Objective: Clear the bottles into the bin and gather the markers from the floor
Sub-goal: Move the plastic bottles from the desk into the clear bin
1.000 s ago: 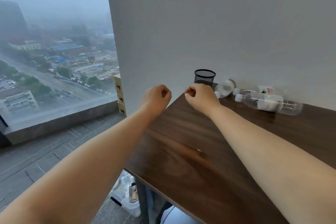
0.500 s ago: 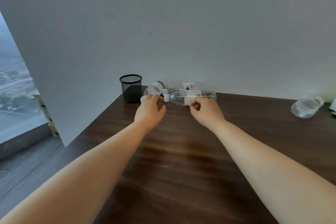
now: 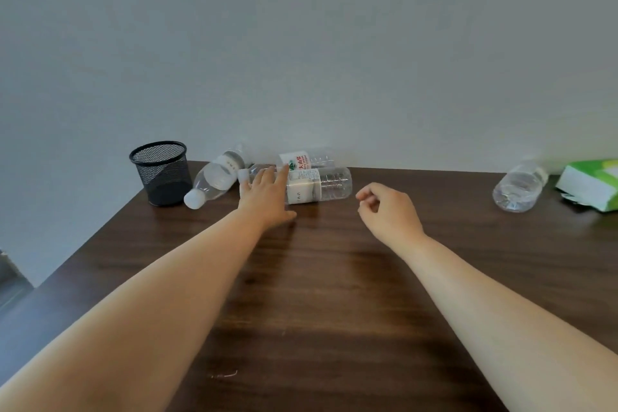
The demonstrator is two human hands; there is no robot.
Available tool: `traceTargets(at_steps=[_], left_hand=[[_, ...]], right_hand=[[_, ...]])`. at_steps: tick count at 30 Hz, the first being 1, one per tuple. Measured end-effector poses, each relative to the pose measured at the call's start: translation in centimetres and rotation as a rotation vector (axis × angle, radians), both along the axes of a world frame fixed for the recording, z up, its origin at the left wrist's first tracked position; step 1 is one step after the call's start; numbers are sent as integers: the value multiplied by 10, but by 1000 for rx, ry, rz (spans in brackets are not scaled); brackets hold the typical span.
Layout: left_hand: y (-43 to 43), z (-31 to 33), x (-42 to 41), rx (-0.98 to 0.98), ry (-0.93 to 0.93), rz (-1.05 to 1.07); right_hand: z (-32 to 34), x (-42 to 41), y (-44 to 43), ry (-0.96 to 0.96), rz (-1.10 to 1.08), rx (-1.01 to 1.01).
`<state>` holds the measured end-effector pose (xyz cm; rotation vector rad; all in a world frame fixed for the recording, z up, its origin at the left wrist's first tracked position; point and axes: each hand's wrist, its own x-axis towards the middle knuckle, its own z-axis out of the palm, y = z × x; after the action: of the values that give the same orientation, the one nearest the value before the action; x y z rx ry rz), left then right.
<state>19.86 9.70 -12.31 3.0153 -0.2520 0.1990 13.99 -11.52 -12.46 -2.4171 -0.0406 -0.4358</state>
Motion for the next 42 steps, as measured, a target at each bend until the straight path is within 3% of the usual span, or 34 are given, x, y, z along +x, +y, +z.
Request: traceTargets(at_steps=[4, 10, 13, 21, 27, 32, 38, 42], left_hand=[[1, -5, -1, 21, -161, 58], [28, 7, -10, -615, -389, 162], [48, 15, -12, -750, -429, 252], [94, 35, -14, -886, -437, 224], [113, 34, -27, -905, -405, 150], [123, 33, -36, -878, -410, 149], [122, 43, -49, -884, -427, 129], [128, 51, -63, -978, -448, 123]], right_hand=[[0, 8, 2, -19, -12, 21], [3, 20, 30, -127, 23, 36], [2, 35, 55, -89, 109, -12], [8, 94, 117, -65, 246, -381], [4, 117, 127, 71, 174, -583], [1, 107, 138, -57, 4, -757], [6, 87, 127, 8, 58, -750], [26, 60, 135, -185, 23, -453]])
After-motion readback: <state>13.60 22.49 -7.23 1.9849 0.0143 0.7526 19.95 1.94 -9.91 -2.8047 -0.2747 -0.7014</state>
